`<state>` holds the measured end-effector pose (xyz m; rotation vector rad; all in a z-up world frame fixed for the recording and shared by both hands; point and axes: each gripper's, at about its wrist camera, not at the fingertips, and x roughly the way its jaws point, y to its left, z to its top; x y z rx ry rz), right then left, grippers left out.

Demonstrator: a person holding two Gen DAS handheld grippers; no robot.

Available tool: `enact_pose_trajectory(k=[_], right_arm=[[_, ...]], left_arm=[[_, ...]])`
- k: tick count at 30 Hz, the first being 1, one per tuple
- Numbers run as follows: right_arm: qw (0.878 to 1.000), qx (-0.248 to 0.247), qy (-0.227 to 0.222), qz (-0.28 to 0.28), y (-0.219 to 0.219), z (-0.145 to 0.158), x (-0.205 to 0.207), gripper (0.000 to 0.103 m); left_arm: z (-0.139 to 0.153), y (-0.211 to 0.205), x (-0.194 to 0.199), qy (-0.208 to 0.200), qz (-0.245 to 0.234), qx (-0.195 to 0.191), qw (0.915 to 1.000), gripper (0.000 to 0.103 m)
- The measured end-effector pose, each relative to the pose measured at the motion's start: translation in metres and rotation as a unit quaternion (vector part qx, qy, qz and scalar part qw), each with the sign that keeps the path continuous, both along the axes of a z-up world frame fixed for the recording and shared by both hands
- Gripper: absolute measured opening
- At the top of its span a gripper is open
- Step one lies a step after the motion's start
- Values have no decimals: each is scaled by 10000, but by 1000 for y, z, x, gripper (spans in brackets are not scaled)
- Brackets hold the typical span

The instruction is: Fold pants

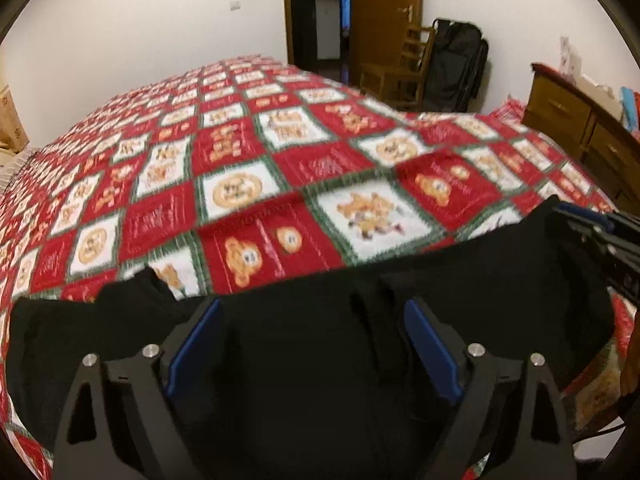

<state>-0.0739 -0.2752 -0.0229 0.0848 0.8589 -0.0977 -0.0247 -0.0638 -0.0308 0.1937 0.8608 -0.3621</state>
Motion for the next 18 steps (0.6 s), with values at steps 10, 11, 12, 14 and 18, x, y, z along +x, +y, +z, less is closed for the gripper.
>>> enact_pose_trajectory(k=[10,11,12,14,18], right_arm=[[9962,775,-383,-141,-24,4,2,21],[9951,807,-560,-132,-23,10,-7,21],[9945,796,-686,-33,-20,18,-18,22],[9950,670,-714,196,-8,25,-33,22],[9951,643,-582,483,7,24,-65,22]], left_arm=[[-18,9,-2,218,159,-226,9994,95],[-18,9,-3,212,154,-225,9994,95],[-18,10,-4,202,146,-215,9995,95],[-18,11,-3,214,162,-212,9994,97],[-18,10,2,276,212,-224,9991,98]])
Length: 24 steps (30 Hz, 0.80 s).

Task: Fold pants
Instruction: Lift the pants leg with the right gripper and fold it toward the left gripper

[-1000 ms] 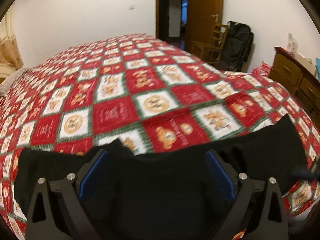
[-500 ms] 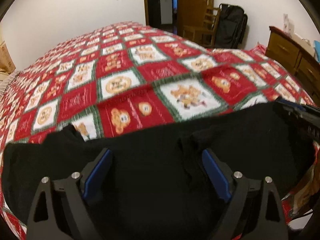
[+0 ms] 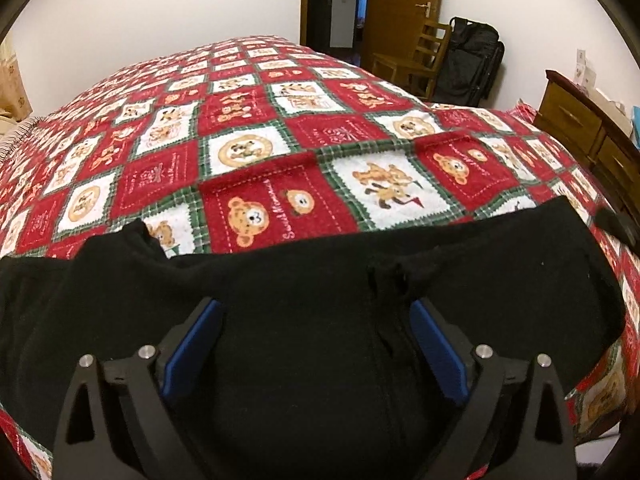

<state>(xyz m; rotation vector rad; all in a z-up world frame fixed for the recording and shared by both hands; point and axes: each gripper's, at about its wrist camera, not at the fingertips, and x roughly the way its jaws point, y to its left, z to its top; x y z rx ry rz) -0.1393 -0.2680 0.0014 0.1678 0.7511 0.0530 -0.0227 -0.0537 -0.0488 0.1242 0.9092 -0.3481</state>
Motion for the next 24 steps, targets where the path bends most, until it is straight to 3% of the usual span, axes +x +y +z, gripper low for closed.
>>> enact_pose_trajectory(k=[3,5,7,10,12,14,15,17,19,24], right_arm=[[9992,-291,276,-93,1,-17,-11,22],[9993,-111,322,-172,-5,-28,-21,22],[9995,-89,214,-199,-7,-31,-32,22],[9990,-270,284,-224,-3,-27,-33,22],[9991,-245,287,-182,6,-19,-28,22],[9997,-91,129,205,27,-9,-21,30],[9992,-40,81,400,38,-6,-19,51],[9962,113,-63,860,66,-4,-10,70],[9932,87,61,1159,91,-8,3,70],[9872,-618,429,1406,145,-34,34,70]], left_arm=[[0,0,0,-50,-11,35,10000,98],[0,4,2,27,-5,-45,10000,98],[0,11,4,111,30,-134,9998,98],[-1,28,6,86,231,36,9997,95],[2,43,4,96,244,-96,9996,94],[8,57,2,103,299,-298,9991,94],[11,64,1,82,331,-344,9988,94],[14,73,2,-9,458,-242,9987,94],[15,80,5,-113,618,-120,9979,94],[22,95,9,-182,800,-203,9964,94]])
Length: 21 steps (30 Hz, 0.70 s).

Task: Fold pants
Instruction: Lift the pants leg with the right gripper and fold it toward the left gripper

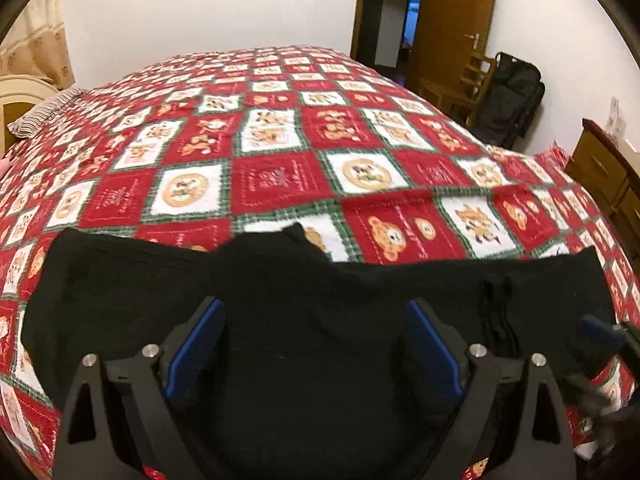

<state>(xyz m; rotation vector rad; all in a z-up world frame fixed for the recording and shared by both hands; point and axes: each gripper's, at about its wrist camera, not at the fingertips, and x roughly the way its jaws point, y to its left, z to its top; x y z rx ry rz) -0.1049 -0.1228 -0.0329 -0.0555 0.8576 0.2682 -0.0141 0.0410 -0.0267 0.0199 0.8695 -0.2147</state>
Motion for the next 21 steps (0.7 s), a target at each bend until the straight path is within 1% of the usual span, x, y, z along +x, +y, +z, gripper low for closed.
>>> enact_pose_trajectory(k=[2,3,5,6,8,10,11,12,13,16,21], right_arm=[[9997,-139,170,87,12,-13,4,70],[9994,-292,187,86,16,-18,4,70],[9982,-579,83,132,21,-23,1,70],[9981,-594,87,140,21,-24,1,70],[9987,-485,118,57,14,-22,2,59],[9997,-136,190,-62,0,-18,4,37],[9994,161,272,-133,-11,-15,7,30],[9990,269,308,-163,-14,-14,8,19],[9988,329,328,-179,-16,-13,9,18],[9994,250,197,-146,-8,-7,6,13],[9987,492,-18,-101,-2,6,3,12]], left_arm=[[-1,1,1,-34,30,125,9999,94],[-1,1,0,-47,34,205,9998,94],[-3,2,0,-81,37,314,9995,94],[-3,3,-1,-85,32,318,9995,94],[-4,5,1,-50,41,269,9996,94],[-4,7,2,-12,54,200,9998,94],[-4,7,1,-12,55,190,9998,94],[-4,8,0,-20,58,189,9998,94],[-4,8,0,-31,71,195,9998,94],[-3,10,2,-25,145,185,9997,94],[-3,13,2,-24,179,177,9997,94]])
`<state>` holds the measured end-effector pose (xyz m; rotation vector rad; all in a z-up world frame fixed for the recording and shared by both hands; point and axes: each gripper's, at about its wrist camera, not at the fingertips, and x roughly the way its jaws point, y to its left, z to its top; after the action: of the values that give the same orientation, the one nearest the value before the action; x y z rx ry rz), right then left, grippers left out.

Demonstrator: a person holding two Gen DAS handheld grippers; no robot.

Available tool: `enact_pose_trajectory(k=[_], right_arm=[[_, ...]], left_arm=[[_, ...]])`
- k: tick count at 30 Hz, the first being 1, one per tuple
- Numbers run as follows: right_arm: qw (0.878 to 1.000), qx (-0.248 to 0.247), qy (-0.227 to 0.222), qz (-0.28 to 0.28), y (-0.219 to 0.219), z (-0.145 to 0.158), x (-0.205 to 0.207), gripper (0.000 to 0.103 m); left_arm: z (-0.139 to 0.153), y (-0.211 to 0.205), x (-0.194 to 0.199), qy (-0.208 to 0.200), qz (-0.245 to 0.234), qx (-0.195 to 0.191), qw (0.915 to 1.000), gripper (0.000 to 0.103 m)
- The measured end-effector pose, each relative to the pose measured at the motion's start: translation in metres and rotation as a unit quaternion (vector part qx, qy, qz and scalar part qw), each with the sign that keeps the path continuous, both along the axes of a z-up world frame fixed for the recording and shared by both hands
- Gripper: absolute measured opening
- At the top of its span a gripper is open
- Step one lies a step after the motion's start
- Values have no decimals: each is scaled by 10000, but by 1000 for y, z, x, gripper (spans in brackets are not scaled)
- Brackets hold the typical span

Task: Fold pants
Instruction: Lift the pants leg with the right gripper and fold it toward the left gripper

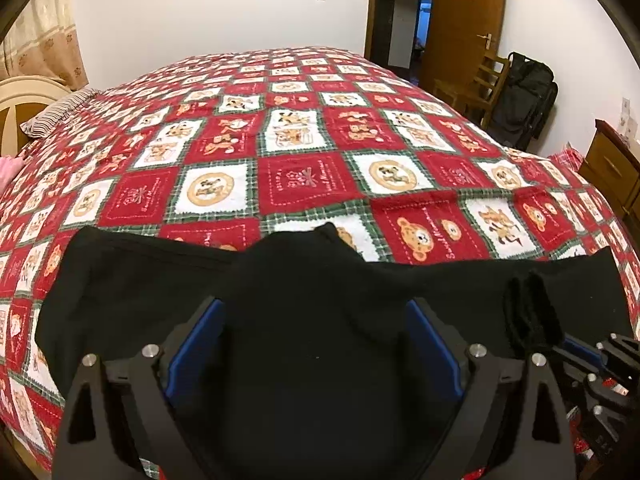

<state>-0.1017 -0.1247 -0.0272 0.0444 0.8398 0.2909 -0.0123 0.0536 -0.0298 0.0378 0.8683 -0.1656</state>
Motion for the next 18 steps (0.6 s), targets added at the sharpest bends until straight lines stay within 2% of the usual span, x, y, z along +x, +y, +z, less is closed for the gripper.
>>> enact_pose_trajectory(k=[5,8,10,11,12,14,16,18], right_arm=[[9997,-97,153,133,13,-13,5,10],[9996,-190,146,121,17,-22,7,14],[9994,-77,166,287,18,-18,6,29],[9993,0,153,330,18,-16,4,42],[9993,144,48,343,15,-9,1,45],[9984,407,-275,295,5,8,-8,45],[9961,600,-640,34,-16,29,-16,45],[9925,635,-903,-527,-49,47,-20,45]], left_arm=[[1,0,1,-33,11,10,10000,94],[1,0,1,-17,8,12,10000,94],[1,0,1,-13,-4,18,10000,94],[1,-1,1,-21,-18,28,10000,94],[2,-2,1,-37,-31,47,10000,94],[4,-4,1,-62,-64,67,9999,94],[8,-8,-1,-144,-131,91,9998,94],[14,-16,-4,-277,-263,104,9992,94]])
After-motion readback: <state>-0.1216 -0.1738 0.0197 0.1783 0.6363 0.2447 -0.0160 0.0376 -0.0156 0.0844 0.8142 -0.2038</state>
